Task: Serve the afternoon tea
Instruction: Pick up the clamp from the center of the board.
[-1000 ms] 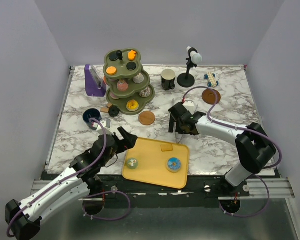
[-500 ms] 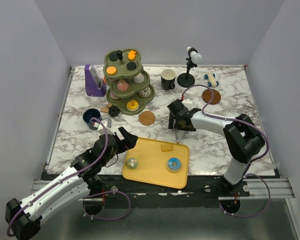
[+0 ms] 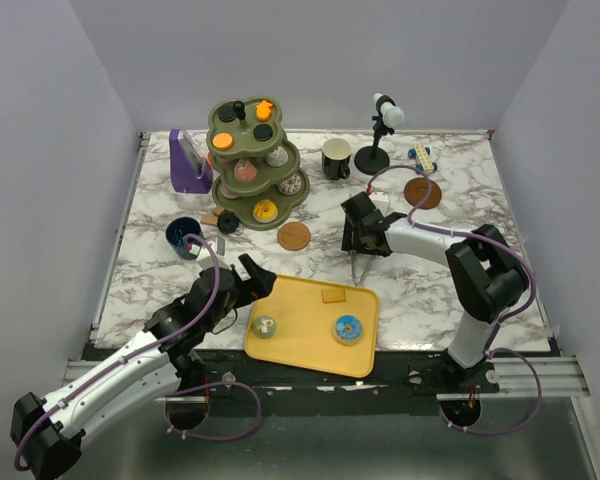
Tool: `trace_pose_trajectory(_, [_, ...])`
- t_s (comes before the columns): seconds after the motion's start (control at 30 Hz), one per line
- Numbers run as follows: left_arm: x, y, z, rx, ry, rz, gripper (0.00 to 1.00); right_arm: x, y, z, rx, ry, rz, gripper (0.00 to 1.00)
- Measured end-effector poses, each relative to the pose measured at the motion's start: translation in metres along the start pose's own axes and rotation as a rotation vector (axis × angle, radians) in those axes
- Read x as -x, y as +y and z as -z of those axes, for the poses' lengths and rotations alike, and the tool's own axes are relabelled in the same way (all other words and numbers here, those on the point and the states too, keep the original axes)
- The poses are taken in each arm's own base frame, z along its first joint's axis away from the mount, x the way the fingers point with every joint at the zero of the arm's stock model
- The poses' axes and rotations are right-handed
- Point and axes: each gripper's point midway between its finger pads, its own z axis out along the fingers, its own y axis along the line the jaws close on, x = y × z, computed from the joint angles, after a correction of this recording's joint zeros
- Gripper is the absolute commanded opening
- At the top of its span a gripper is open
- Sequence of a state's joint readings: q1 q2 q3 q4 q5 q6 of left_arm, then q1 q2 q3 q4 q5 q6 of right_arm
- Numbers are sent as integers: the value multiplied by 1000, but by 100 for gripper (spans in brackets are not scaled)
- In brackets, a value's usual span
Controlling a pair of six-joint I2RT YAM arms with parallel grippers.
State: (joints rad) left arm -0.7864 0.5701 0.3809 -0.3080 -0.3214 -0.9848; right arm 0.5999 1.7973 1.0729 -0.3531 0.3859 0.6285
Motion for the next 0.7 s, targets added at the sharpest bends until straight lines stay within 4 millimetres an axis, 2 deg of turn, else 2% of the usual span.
trace_pose_trajectory(0.13, [-1,0,0,3,2,-1,98,-3,-2,3,13,-1,10,67])
trace_pose_trajectory(0.23, [-1,1,-1,5,4,-2,98,-3,-5,7,16,-2,23,63])
trace_pose_trajectory(0.33, [-1,1,-1,5,5,-2,99,5,-4,17,33,-24,22,60])
trace_pose_trajectory(0.57, [-1,1,-1,4,5,-2,99,41,-3,68,112,-134,-8,60])
trace_pose_trajectory(0.7, [-1,0,-1,3,4,-1,99,54,-6,95,150,-182,-20,60])
